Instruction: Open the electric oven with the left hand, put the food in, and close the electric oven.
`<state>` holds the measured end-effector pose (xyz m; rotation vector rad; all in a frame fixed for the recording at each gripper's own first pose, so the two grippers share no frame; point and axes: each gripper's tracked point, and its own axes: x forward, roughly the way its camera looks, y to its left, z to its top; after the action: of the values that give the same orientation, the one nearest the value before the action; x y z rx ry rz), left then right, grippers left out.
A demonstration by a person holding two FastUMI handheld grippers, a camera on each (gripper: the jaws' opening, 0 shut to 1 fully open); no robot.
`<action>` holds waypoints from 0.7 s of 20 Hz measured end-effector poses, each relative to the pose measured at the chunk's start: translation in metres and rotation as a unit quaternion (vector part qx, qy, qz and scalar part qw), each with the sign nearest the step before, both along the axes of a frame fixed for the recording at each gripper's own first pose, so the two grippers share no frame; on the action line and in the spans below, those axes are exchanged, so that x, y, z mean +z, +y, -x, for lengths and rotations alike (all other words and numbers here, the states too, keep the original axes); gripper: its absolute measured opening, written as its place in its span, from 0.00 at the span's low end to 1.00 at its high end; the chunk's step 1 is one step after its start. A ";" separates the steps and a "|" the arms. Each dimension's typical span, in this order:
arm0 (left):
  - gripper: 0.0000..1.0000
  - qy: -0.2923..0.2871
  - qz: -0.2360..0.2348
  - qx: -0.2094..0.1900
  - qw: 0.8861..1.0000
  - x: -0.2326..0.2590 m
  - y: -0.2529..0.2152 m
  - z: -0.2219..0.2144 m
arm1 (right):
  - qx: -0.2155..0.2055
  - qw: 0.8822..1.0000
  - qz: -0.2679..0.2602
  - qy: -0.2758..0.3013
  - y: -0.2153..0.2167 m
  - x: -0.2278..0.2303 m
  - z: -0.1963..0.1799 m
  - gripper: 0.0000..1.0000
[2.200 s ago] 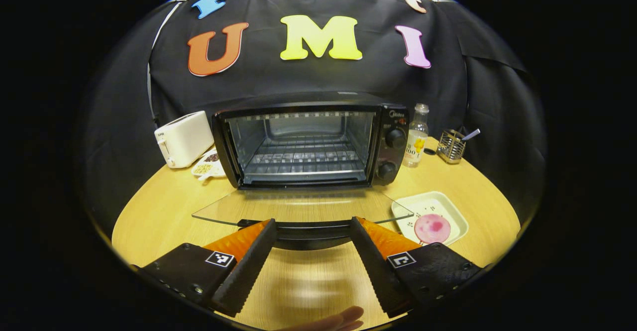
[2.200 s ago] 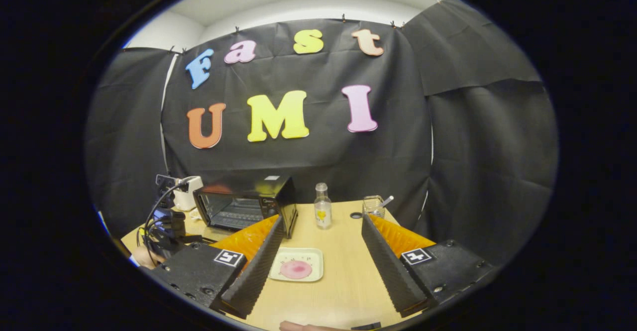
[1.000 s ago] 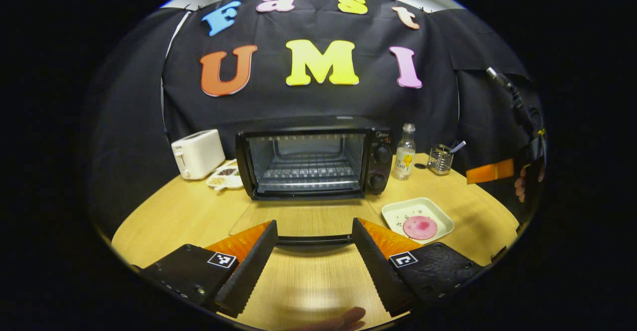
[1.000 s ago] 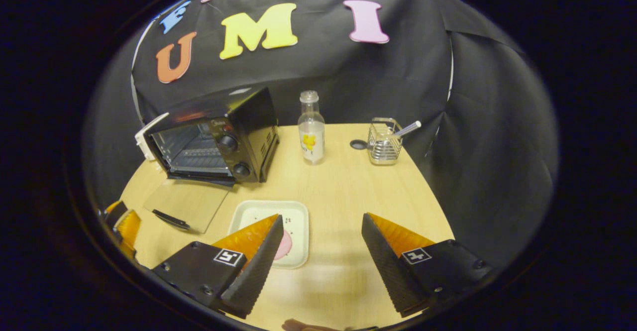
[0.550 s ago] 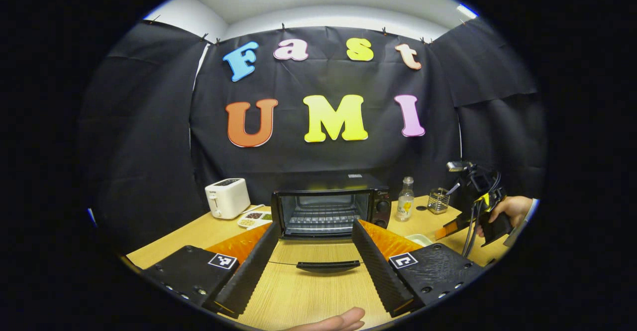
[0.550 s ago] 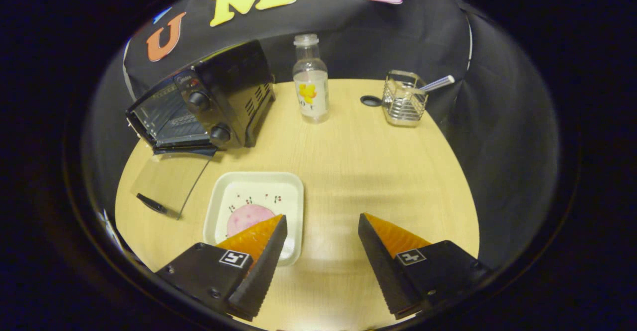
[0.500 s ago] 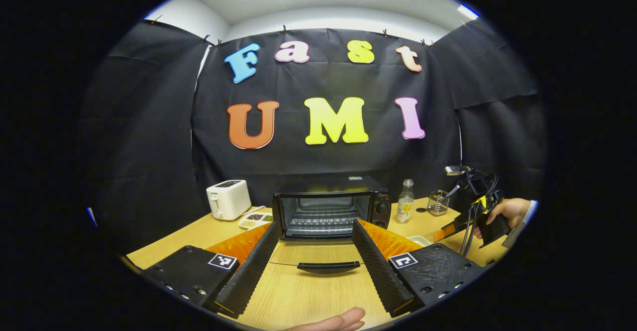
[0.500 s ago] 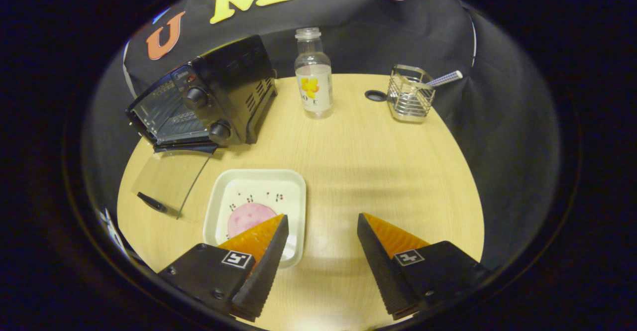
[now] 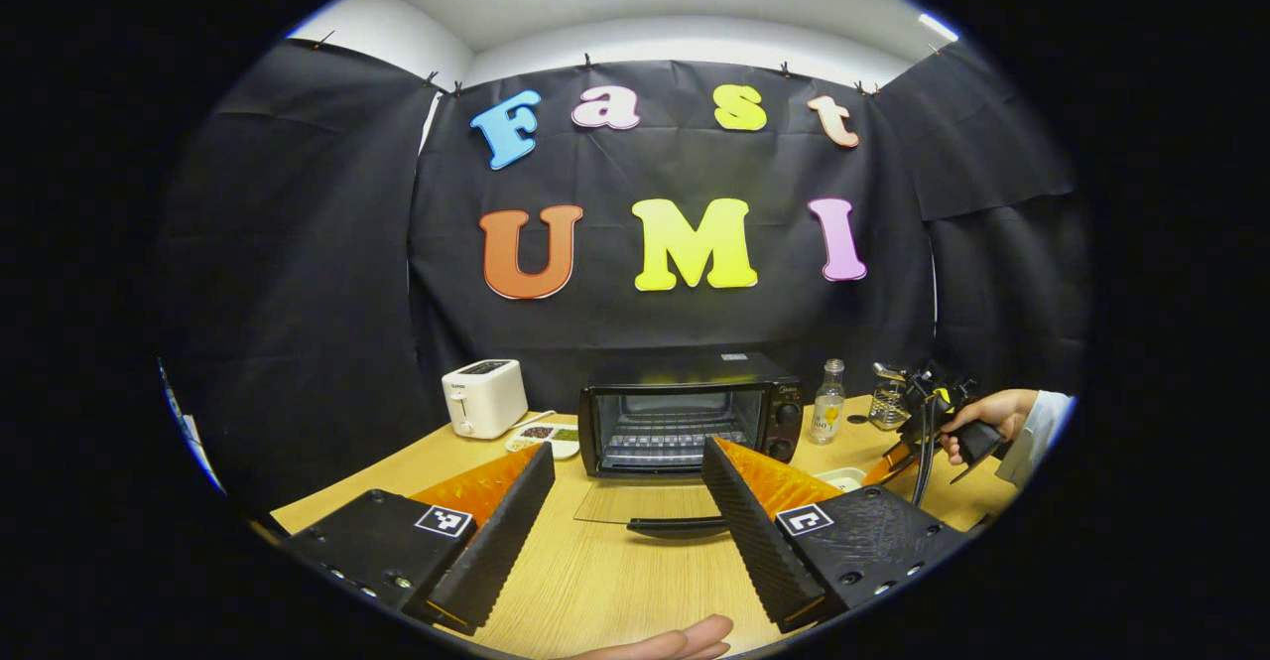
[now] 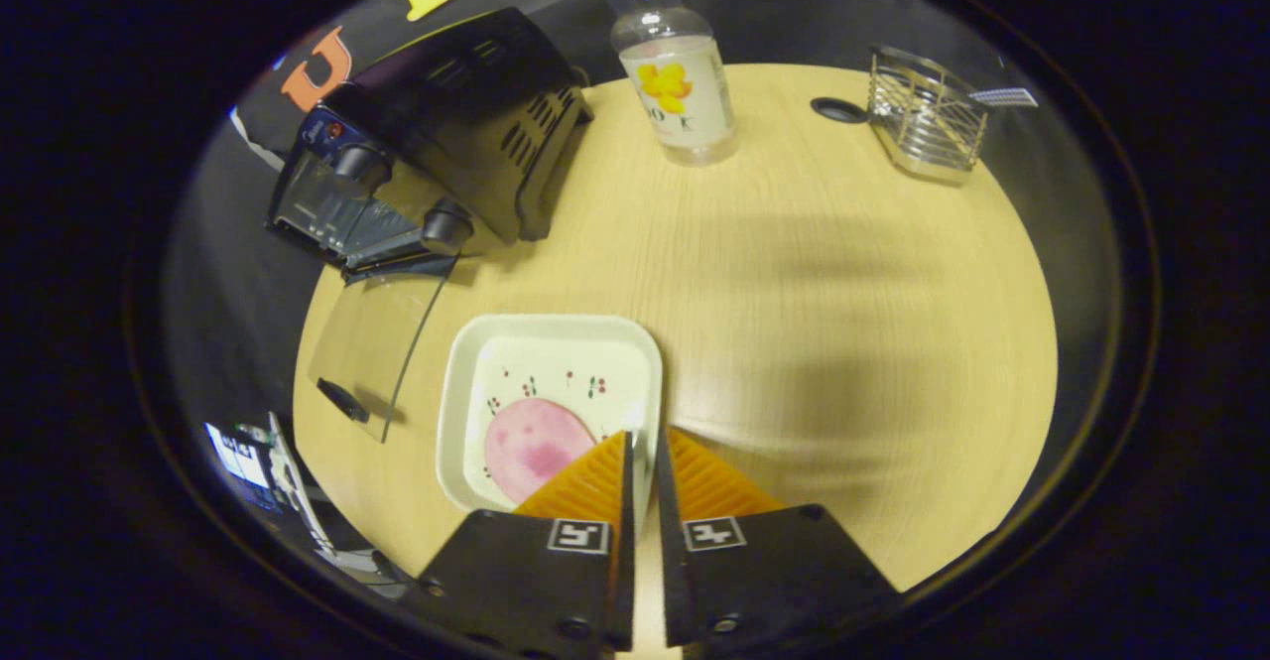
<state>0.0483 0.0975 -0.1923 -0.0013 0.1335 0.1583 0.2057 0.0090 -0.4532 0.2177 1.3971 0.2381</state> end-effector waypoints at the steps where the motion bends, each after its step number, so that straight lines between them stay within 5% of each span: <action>1: 0.95 -0.003 0.002 0.004 1.000 0.002 0.003 0.001 | -0.008 1.000 -0.011 0.012 0.000 -0.009 0.001 0.00; 10: 0.95 -0.011 -0.016 0.020 1.000 0.018 0.014 0.019 | -0.090 0.985 -0.144 0.009 0.004 -0.004 0.010 0.04; 14: 0.95 -0.012 -0.005 0.018 1.000 0.017 0.015 0.025 | -0.106 0.982 -0.157 -0.006 0.000 0.006 0.008 0.01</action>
<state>0.0231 0.1124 -0.1750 0.0044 0.1097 0.1939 0.1979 0.0091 -0.4475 0.6223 1.3079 0.2827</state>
